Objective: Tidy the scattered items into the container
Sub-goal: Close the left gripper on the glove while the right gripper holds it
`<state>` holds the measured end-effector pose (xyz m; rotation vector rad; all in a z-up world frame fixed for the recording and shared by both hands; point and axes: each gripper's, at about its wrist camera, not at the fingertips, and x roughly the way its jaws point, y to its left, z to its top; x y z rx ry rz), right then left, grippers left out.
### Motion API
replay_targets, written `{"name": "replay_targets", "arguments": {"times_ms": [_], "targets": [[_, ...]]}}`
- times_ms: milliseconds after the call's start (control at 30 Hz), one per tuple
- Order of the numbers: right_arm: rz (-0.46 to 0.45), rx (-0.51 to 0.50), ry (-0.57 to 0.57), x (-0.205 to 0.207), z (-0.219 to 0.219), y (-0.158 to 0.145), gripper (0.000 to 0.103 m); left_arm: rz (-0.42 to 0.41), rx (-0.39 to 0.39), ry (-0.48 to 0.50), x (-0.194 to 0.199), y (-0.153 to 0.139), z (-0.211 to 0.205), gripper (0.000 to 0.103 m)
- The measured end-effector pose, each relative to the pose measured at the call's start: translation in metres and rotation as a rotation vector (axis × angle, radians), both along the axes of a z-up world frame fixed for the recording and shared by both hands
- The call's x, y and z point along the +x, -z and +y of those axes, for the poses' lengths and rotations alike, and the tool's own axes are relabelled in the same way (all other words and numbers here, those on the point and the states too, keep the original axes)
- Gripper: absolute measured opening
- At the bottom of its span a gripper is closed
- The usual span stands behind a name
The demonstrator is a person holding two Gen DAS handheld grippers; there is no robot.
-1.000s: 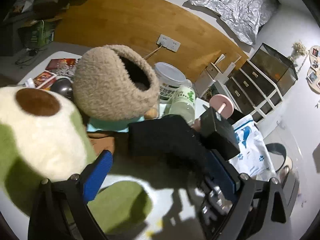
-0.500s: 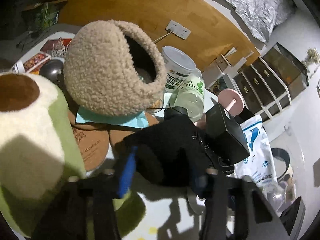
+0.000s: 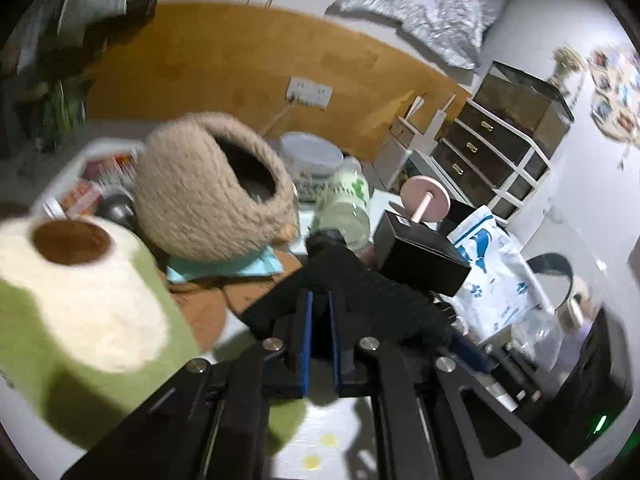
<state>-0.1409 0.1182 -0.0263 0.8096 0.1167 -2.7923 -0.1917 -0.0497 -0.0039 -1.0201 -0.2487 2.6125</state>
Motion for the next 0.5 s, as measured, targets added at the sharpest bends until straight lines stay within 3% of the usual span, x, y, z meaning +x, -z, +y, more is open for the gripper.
{"name": "replay_targets", "arguments": {"times_ms": [67, 133, 200, 500], "targets": [[-0.001, 0.002, -0.002, 0.000, -0.001, -0.001, 0.020, 0.062, -0.085, 0.006, 0.015, -0.001, 0.002, 0.014], [-0.003, -0.003, -0.003, 0.000, 0.000, -0.001, 0.020, 0.117, -0.163, 0.010, 0.028, -0.001, 0.005, 0.040], [-0.006, -0.014, -0.003, 0.001, 0.001, -0.002, 0.020, 0.159, -0.223, 0.017, 0.031, 0.001, 0.009, 0.055], [-0.003, -0.007, -0.015, 0.011, 0.005, -0.011, 0.020, 0.348, -0.491, 0.047, 0.047, 0.012, 0.029, 0.055]]}}
